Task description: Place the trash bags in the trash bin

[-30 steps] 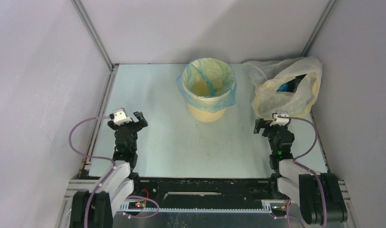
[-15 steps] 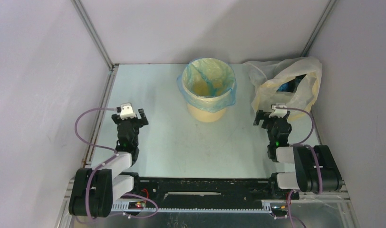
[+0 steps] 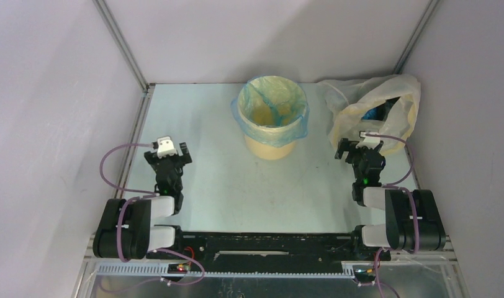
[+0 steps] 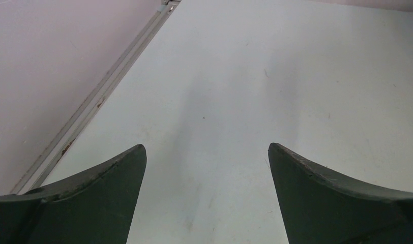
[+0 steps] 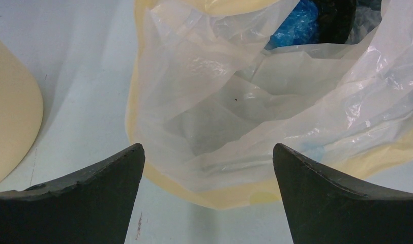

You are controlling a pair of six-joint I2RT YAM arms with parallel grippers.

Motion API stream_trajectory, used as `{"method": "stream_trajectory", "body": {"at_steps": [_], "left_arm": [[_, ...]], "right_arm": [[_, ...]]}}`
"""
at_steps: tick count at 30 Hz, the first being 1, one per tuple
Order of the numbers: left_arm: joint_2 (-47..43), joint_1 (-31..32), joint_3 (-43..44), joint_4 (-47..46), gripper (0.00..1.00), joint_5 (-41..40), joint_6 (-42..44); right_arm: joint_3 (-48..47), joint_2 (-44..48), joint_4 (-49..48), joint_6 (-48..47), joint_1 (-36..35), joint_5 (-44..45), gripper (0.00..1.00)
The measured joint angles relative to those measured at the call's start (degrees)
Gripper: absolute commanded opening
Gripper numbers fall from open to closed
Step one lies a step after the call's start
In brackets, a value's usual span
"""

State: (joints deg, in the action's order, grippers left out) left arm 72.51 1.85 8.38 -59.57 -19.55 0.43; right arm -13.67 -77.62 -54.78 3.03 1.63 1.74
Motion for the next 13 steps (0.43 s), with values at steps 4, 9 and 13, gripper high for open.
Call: {"method": "stream_trajectory", "body": {"at_steps": [4, 9, 13], "left_arm": [[0.0, 0.0, 0.0, -0.3, 1.0, -0.9, 0.0], [0.0, 0.0, 0.0, -0.4, 1.0, -1.3, 0.0], [0.0, 0.0, 0.0, -0.4, 1.0, -1.3, 0.0]], "right_arm": [[0.0, 0.0, 0.2, 0.0, 0.0, 0.0, 1.0], [0.0, 0.0, 0.2, 0.0, 0.0, 0.0, 1.0], [0.0, 0.0, 0.2, 0.0, 0.0, 0.0, 1.0]]}}
